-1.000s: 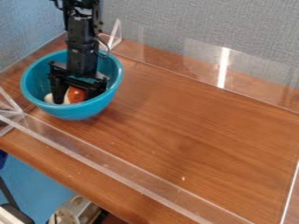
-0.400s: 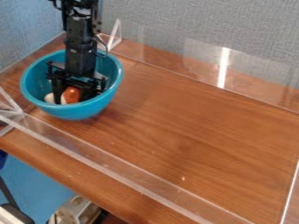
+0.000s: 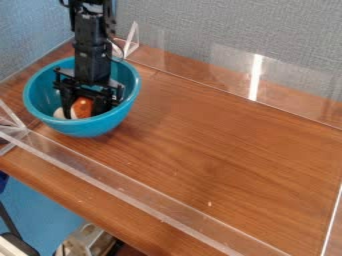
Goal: Remove the mushroom from inside the blue bowl and put it on the table
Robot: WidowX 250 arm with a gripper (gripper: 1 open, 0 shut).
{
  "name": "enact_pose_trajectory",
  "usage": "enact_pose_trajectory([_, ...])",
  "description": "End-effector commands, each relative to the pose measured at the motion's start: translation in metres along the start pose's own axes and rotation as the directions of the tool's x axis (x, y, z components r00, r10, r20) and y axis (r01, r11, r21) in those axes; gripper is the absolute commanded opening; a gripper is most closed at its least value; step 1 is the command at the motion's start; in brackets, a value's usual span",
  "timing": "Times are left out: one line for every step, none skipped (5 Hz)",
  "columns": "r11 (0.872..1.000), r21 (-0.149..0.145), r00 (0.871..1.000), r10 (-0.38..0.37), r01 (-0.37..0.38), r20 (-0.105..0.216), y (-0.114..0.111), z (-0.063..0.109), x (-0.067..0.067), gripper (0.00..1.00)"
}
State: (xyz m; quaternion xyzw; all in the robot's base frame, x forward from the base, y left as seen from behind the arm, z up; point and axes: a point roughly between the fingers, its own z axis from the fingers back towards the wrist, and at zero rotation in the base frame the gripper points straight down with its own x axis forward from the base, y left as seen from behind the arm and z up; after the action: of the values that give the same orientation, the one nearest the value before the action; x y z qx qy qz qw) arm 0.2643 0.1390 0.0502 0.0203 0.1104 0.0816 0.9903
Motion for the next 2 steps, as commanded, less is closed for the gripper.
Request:
enact_pose_trajectory([1.000,0.016,0.997,0.002,-0.003,0.081,0.000,0.031,-0.003,0.00])
enact_pose_trajectory([1.000,0.018,0.995,0.001,-0.003,0.103,-0.001,0.042,-0.007,0.00])
